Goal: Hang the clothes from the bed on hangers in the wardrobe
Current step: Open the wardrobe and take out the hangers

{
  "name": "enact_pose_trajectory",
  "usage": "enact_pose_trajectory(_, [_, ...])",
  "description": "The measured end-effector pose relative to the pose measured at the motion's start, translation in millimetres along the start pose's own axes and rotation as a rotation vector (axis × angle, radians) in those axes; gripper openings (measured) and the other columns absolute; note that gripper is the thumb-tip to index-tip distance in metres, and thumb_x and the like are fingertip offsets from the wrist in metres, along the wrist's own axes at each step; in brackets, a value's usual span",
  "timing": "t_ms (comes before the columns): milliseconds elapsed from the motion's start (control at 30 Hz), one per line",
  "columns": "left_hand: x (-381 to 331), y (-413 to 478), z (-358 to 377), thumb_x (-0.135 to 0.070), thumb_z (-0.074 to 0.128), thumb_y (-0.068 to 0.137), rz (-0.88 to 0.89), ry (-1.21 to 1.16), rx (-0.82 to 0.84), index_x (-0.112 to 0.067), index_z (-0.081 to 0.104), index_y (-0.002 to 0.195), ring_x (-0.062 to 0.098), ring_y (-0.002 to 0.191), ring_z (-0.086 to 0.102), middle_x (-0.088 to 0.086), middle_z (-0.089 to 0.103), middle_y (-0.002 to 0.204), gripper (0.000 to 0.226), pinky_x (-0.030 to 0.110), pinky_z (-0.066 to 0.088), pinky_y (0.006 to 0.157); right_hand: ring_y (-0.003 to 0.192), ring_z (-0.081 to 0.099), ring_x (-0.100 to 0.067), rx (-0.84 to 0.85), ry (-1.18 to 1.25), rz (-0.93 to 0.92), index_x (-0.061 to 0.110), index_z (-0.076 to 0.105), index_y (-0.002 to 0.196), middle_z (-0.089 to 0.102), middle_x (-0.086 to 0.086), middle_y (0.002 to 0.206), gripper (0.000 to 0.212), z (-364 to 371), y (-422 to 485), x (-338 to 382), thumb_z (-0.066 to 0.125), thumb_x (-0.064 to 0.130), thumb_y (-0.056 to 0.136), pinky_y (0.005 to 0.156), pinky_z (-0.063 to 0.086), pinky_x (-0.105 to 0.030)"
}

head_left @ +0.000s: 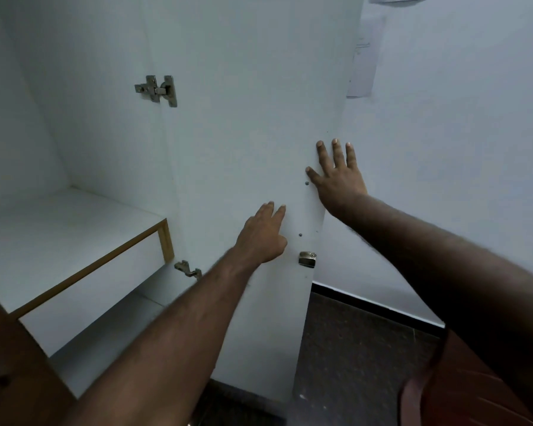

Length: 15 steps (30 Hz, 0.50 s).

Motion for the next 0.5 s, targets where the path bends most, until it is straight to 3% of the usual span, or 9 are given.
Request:
enact_pose_trajectory(133, [17,-24,-6,-0.024,0.049,0.094,-0.052,-0.038,-0.023,-0.020,0.018,0.155,0.022,0.149,0.010,0.008,0.012,0.163,0.069,0.035,0.016,0.118,0.146,-0.004,-0.050,0.048,0.010,0.043,0.009,0.032,0.150,-0.008,-0.031,0.158,0.047,-9,0,20,0.025,0.022,0.105,0.116,-0.006,-0.059])
enact_pose_trajectory(267, [53,-84,-12,-0.029,0.052,0.093,-0.167,-0.127,-0.135,-0.019,0.049,0.140,0.021,0.130,0.045,0.004,0.047,0.144,0.048,0.034,0.037,0.107,0.146,-0.003,-0.051,0.136,0.088,0.004,0.009,0.047,0.140,-0.009,-0.035,0.156,0.044,-14,-6,51,0.040,0.020,0.098,0.116,-0.005,-0.061])
enact_pose_trajectory(400, [111,-171,-19,-0.030,0.059,0.093,-0.367,-0.295,-0.284,-0.016,0.064,0.120,0.016,0.106,0.060,0.001,0.064,0.118,0.031,0.025,0.044,0.092,0.145,0.018,-0.039,0.254,0.252,-0.181,0.017,0.048,0.138,0.021,-0.024,0.156,0.050,-14,-16,123,0.054,0.036,0.092,0.117,0.008,-0.061])
enact_pose_trajectory(500, [144,-227,-37,-0.036,0.055,0.097,-0.517,-0.585,-0.577,-0.018,0.066,0.110,0.014,0.094,0.064,-0.001,0.068,0.100,0.025,0.026,0.049,0.083,0.139,0.031,-0.030,0.308,0.508,-0.345,0.018,0.043,0.142,0.041,-0.013,0.147,0.059,-36,-27,195,0.052,0.050,0.094,0.115,0.023,-0.051])
Point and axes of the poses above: each hand's wrist, its own y-axis towards the middle knuckle, its own z-axis out of the palm, x = y × z, the point moved 2 cm from there along y, towards the middle knuckle
